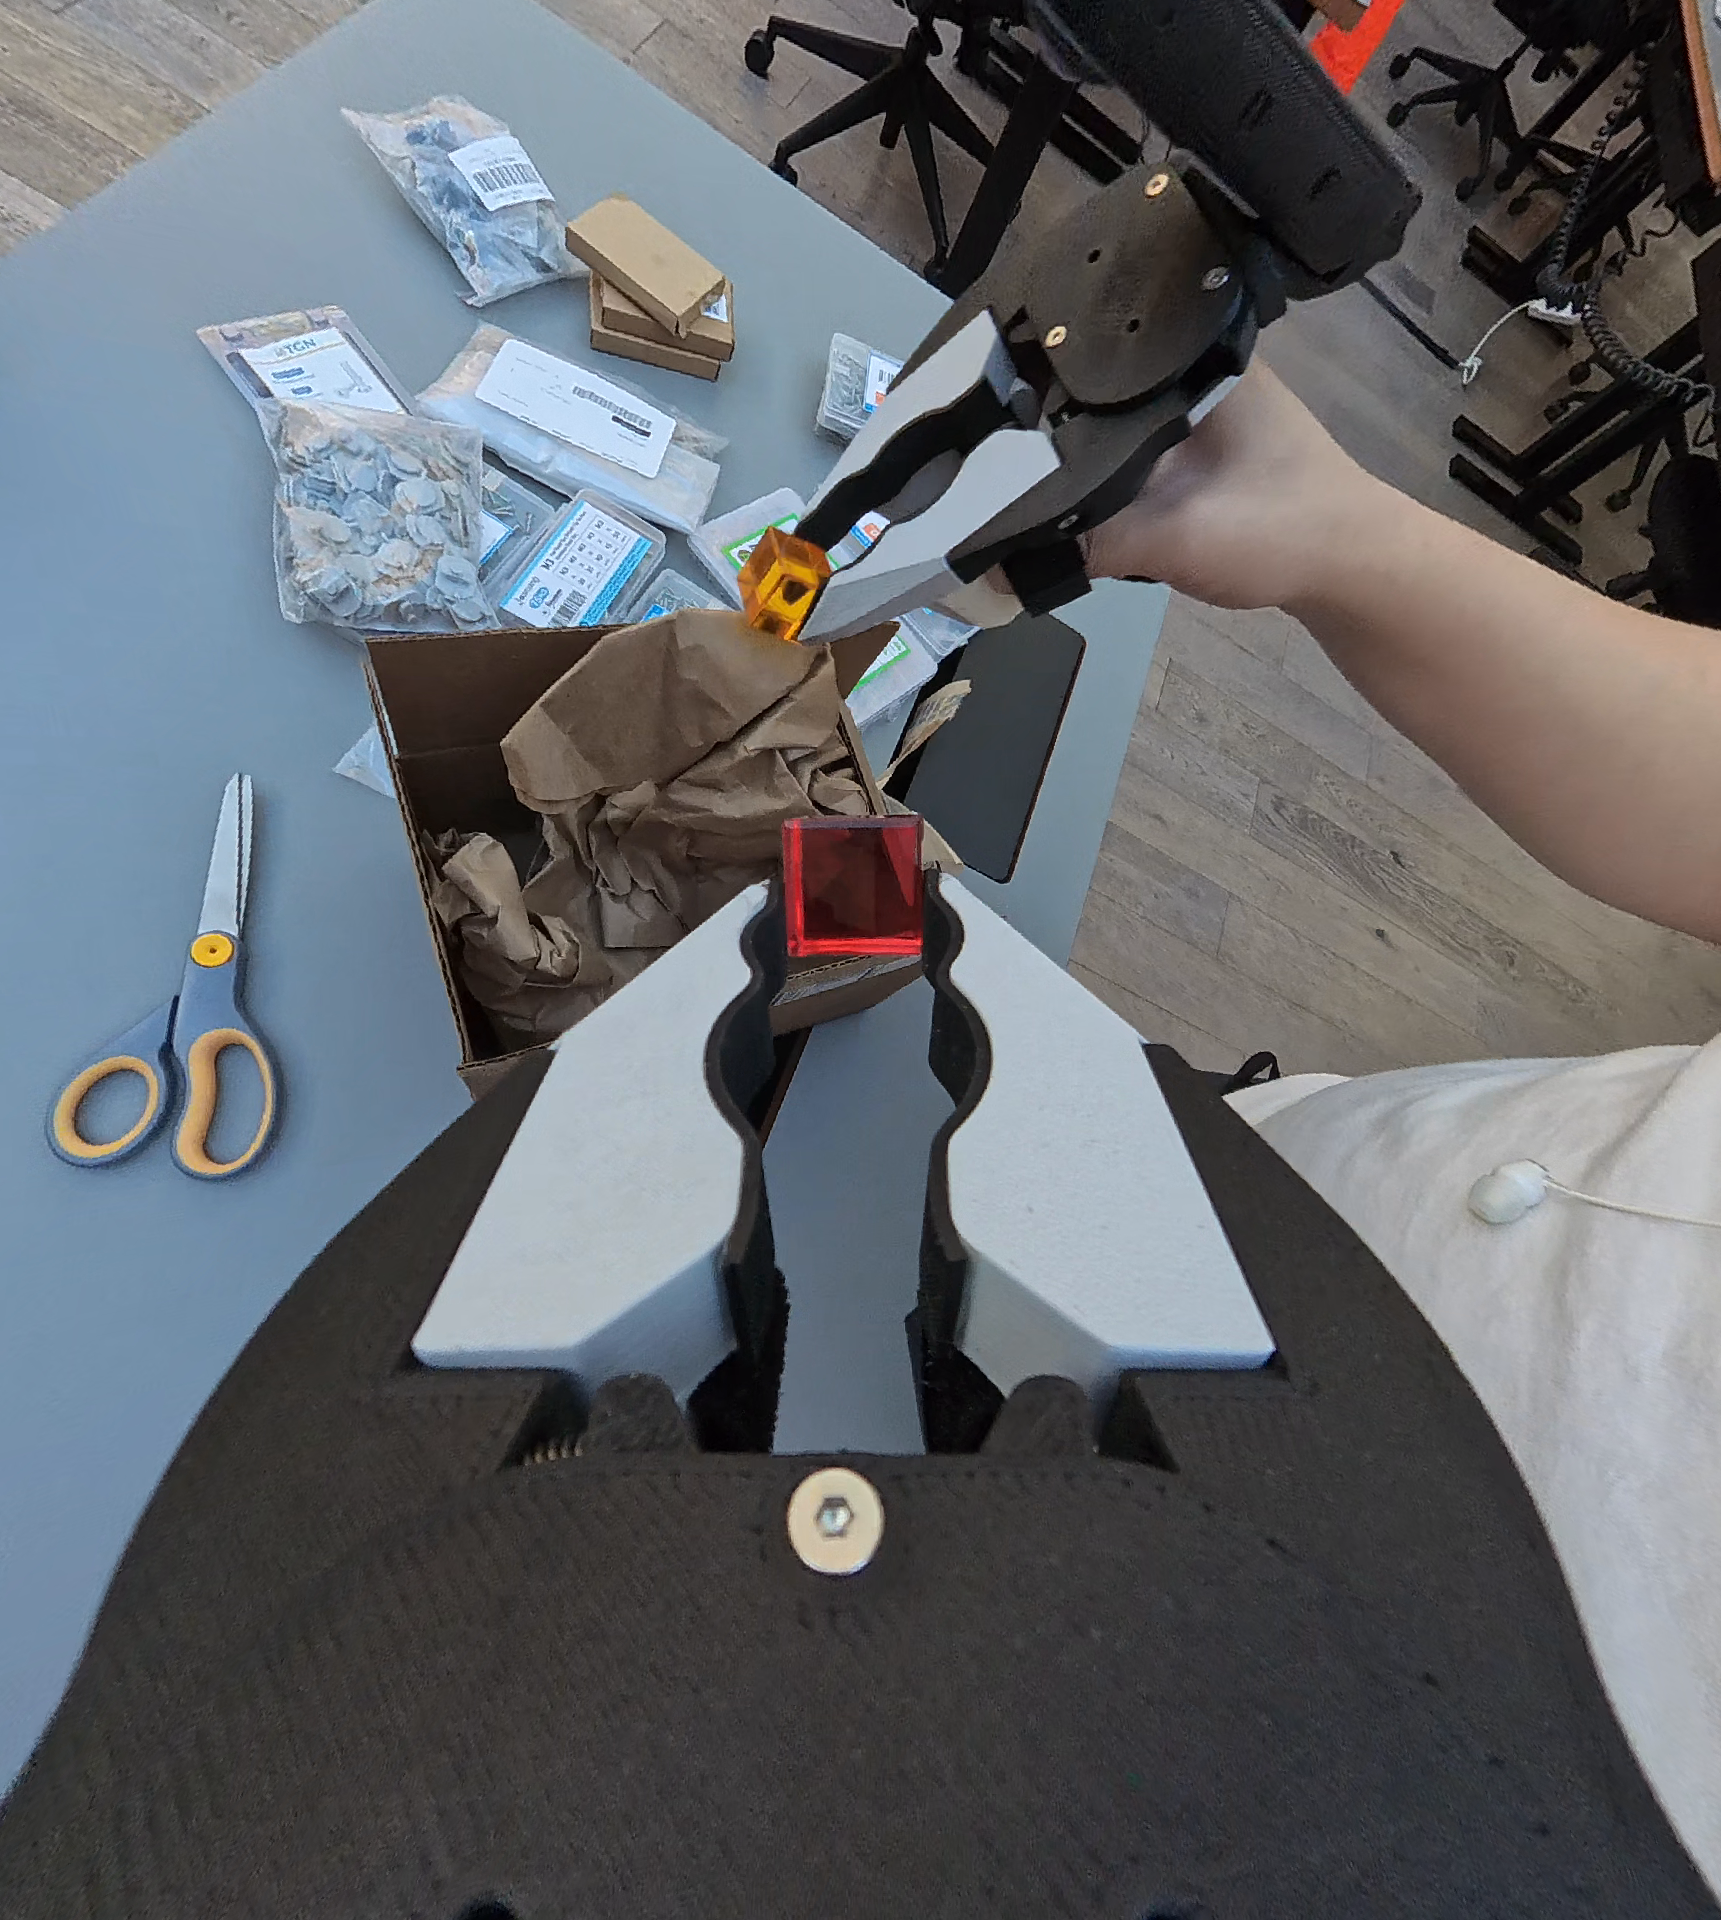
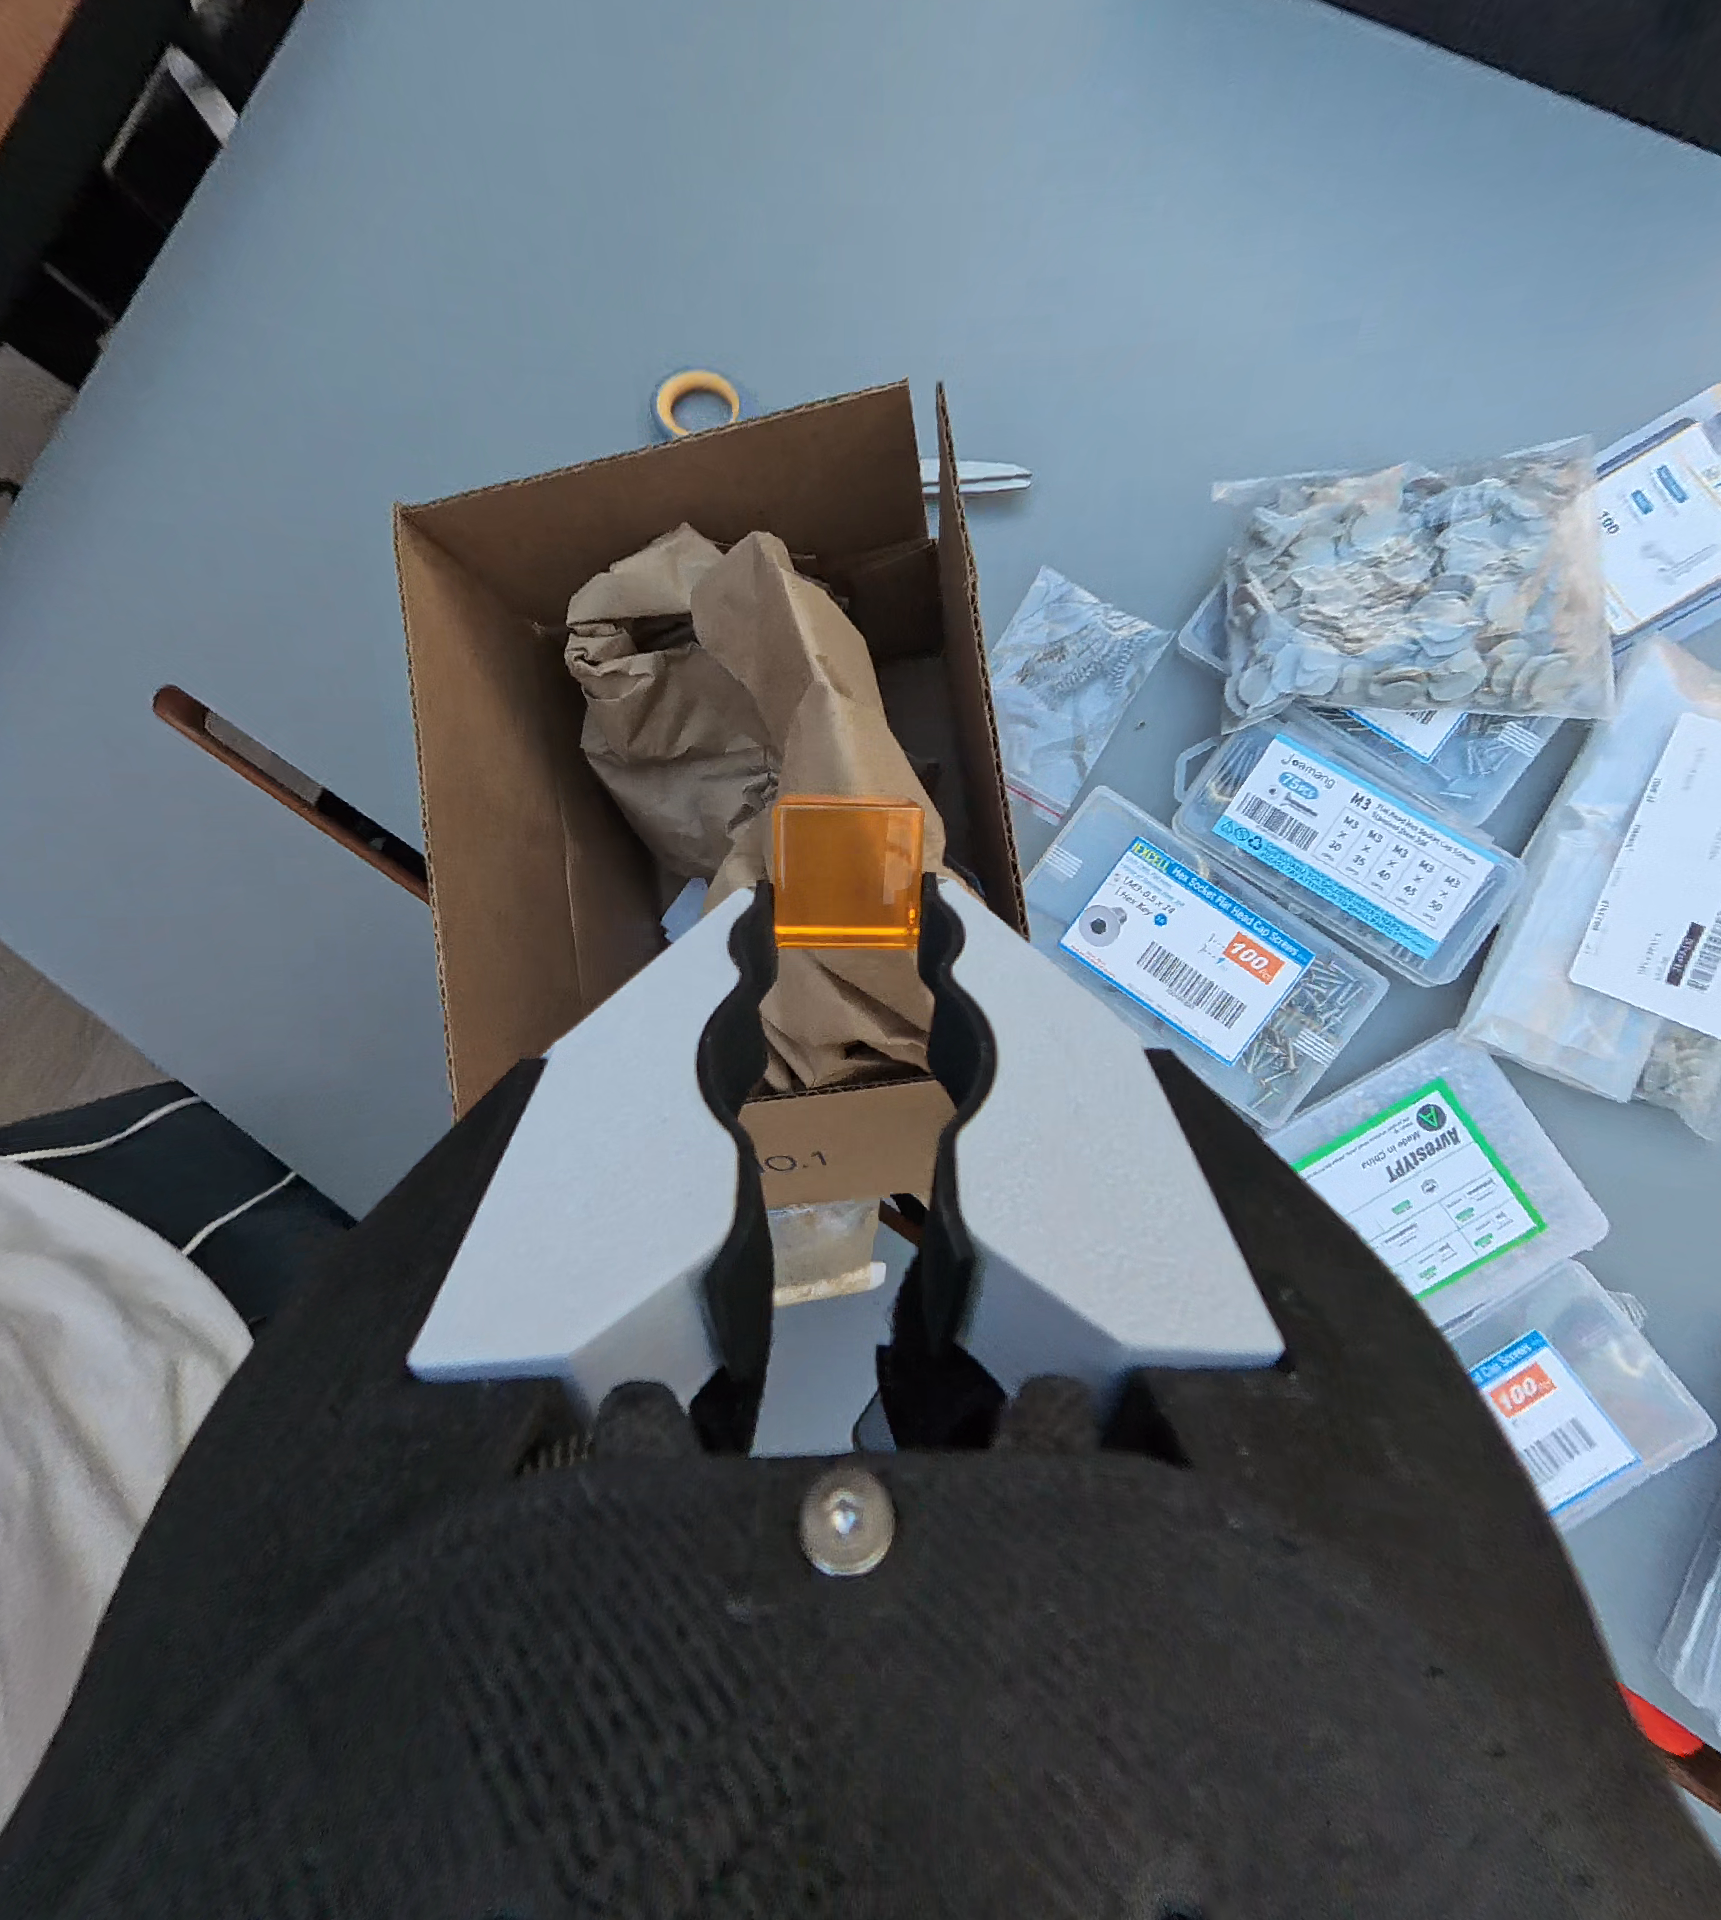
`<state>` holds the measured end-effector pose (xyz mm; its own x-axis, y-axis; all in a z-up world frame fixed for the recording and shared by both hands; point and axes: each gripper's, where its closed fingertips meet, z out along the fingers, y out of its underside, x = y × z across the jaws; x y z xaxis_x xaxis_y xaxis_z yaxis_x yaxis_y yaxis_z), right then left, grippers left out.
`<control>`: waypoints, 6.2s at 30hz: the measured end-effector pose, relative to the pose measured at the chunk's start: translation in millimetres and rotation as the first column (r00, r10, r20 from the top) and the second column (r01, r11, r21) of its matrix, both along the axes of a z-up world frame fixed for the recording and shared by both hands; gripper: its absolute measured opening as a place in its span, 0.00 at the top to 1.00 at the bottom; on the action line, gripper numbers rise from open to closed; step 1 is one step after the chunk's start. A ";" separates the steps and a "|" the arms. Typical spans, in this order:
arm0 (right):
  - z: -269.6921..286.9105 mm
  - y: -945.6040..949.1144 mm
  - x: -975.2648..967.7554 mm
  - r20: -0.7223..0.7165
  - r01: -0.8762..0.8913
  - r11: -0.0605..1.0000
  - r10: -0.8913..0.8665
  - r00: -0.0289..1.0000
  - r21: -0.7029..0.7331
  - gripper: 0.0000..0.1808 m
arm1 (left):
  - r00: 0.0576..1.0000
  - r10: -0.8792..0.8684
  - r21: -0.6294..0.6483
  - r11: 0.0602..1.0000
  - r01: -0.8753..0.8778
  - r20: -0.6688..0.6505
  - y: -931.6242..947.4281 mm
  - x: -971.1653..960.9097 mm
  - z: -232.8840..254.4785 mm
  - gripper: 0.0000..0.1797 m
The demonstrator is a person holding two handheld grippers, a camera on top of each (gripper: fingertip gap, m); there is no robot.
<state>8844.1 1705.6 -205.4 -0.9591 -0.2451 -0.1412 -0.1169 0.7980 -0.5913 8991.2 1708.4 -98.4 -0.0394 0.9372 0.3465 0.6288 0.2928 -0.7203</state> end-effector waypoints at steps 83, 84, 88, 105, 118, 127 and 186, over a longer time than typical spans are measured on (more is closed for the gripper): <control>-51.1 -16.0 -18.5 -0.296 -0.045 0.952 0.139 0.945 0.302 0.86 | 1.000 -0.031 0.109 0.994 0.031 0.001 -4.8 29.8 -19.3 0.87; -52.1 -15.9 -19.4 -0.308 -0.053 0.947 0.156 0.938 0.318 0.86 | 0.999 -0.033 0.109 0.993 0.033 0.002 -4.5 29.1 -19.5 0.87; -52.2 -17.5 -17.6 -0.321 -0.093 0.938 0.206 0.924 0.334 0.86 | 0.999 -0.041 0.112 0.993 0.041 0.002 -2.3 26.8 -19.4 0.87; -51.4 -9.8 -18.3 -0.285 -0.081 0.955 0.165 0.944 0.284 0.86 | 0.999 -0.040 0.123 0.992 0.039 0.008 -0.8 29.1 -20.7 0.87; -54.7 -13.2 -15.1 -0.283 -0.070 0.960 0.149 0.948 0.271 0.84 | 0.999 -0.041 0.125 0.991 0.040 0.011 2.0 29.1 -20.9 0.87; -53.4 -10.1 -12.3 -0.281 -0.075 0.962 0.150 0.948 0.262 0.81 | 0.999 -0.045 0.129 0.991 0.043 0.016 1.7 28.8 -21.7 0.87; -76.3 -14.9 -11.3 -0.342 -0.152 0.925 0.276 0.898 0.348 0.86 | 0.998 -0.065 0.151 0.987 0.060 0.026 4.2 27.3 -25.4 0.87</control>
